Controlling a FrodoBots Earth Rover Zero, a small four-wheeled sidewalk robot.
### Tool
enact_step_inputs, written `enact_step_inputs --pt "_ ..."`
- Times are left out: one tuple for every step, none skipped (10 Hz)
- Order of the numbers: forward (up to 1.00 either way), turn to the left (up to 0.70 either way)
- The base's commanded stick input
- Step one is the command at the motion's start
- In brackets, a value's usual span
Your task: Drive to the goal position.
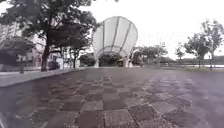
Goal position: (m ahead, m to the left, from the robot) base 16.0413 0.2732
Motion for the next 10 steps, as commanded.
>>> enact_step_inputs --pt "1.00 0.00" --pt "1.00 0.00" --pt "1.00 0.00" --pt "1.00 0.00" --pt "1.00 0.00" --pt "1.00 0.00" --pt "1.00 0.00" --pt "1.00 0.00" --pt "1.00 0.00" --pt "1.00 0.00"
